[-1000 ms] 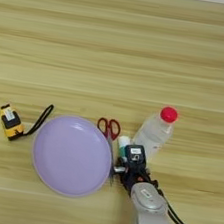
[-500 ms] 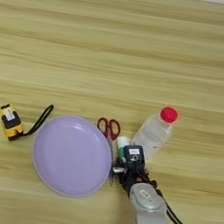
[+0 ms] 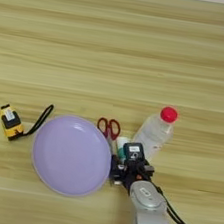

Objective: Move the objects on the table

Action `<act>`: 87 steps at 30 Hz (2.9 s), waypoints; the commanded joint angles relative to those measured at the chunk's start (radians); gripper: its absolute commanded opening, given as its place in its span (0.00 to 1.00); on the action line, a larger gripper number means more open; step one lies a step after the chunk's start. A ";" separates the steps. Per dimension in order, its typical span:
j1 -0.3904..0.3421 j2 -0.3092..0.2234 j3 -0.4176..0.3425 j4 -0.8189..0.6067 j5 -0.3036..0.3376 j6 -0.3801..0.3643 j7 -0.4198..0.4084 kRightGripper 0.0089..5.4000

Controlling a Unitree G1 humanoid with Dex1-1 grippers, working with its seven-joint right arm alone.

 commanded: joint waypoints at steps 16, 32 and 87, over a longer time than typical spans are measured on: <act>-0.012 -0.016 0.006 -0.178 0.011 0.000 0.009 0.96; 0.004 0.010 0.036 -0.248 0.048 -0.037 0.055 1.00; -0.177 0.130 0.271 0.135 0.022 -0.127 0.130 1.00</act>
